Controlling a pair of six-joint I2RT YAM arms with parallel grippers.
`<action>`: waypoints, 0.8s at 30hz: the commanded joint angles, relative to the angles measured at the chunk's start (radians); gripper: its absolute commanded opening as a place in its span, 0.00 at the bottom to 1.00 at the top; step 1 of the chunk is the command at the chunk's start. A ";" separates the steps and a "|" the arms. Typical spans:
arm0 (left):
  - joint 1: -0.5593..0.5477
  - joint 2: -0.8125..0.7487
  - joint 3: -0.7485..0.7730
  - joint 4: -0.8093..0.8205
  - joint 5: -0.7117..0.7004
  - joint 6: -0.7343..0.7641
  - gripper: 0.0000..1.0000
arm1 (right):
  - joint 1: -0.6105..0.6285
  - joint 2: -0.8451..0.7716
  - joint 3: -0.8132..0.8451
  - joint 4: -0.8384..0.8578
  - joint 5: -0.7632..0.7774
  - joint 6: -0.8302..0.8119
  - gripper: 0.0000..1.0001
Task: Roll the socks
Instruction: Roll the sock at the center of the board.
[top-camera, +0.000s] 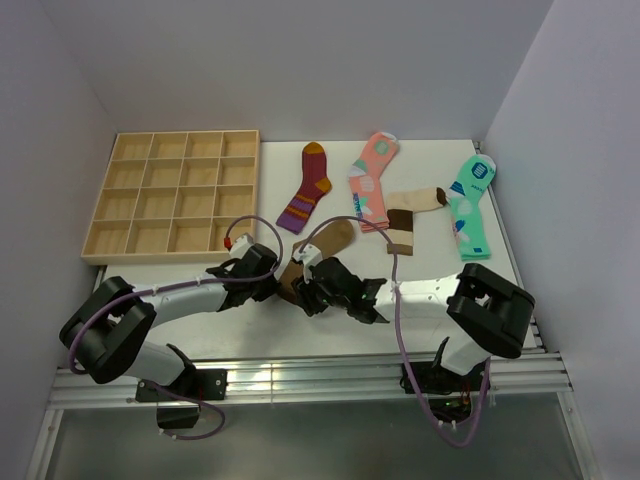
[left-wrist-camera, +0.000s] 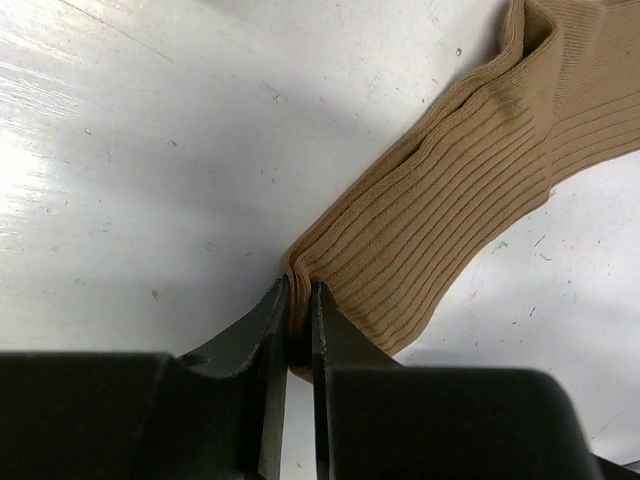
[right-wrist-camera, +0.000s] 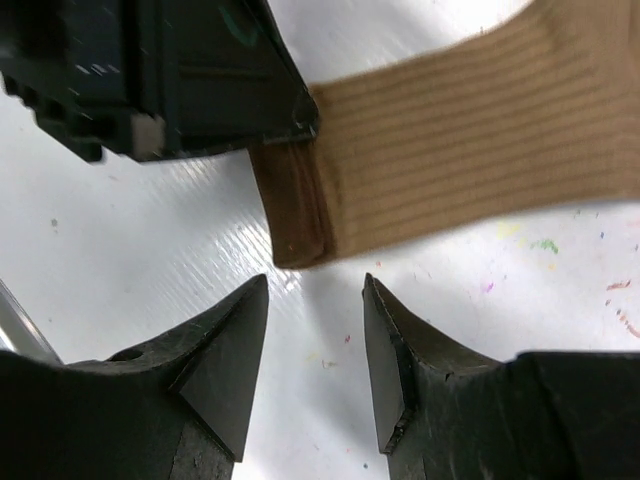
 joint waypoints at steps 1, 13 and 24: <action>-0.003 0.008 0.024 -0.027 0.014 0.029 0.05 | 0.021 -0.008 0.017 0.090 0.043 -0.039 0.50; -0.003 0.008 0.019 -0.018 0.023 0.034 0.06 | 0.037 0.055 0.091 0.079 -0.005 -0.058 0.49; -0.001 0.011 0.021 -0.016 0.020 0.037 0.05 | 0.041 0.093 0.105 0.076 -0.018 -0.059 0.45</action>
